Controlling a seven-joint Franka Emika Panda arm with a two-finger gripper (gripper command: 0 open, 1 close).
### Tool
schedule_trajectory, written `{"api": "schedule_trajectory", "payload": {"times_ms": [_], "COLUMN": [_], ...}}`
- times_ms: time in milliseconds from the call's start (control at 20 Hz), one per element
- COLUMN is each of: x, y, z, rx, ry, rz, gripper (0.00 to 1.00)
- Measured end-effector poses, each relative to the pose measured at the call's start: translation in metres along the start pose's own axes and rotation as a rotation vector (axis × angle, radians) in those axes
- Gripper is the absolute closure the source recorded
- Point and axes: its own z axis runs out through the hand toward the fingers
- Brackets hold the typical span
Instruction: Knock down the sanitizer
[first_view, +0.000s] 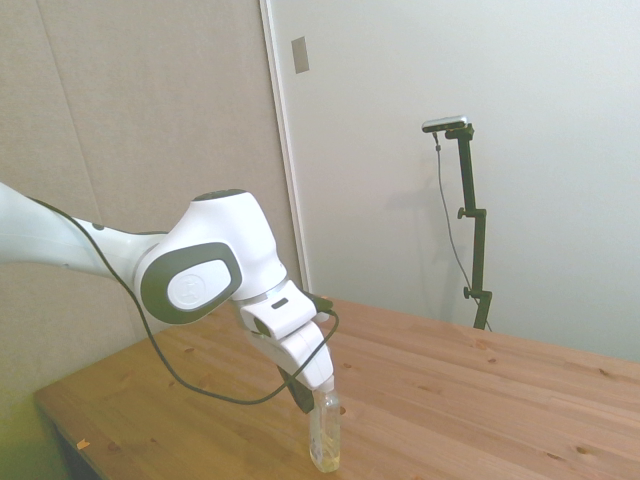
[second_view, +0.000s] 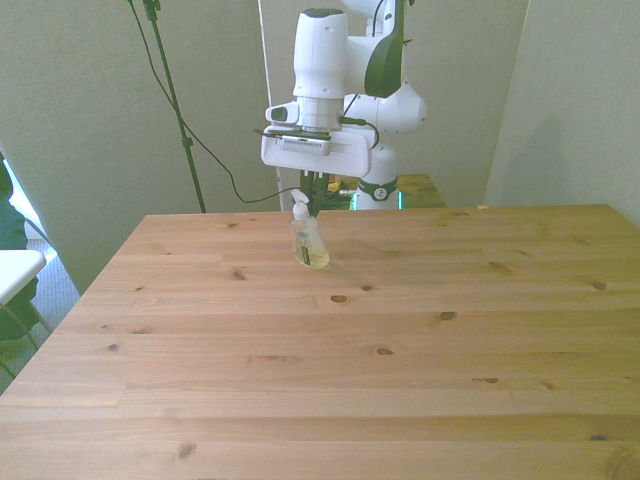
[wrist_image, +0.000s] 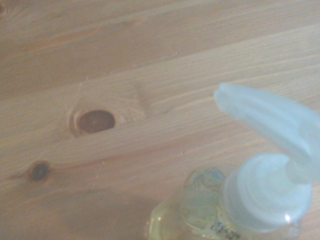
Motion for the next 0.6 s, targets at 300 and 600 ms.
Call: {"api": "schedule_trajectory", "payload": {"times_ms": [300, 600], "x": [0.045, 0.087], "y": [-0.017, -0.027], "z": [0.013, 0.032], "rx": [0.000, -0.011], "ry": [0.019, 0.028], "rz": [0.066, 0.120], "gripper": [1.00, 0.00]}}
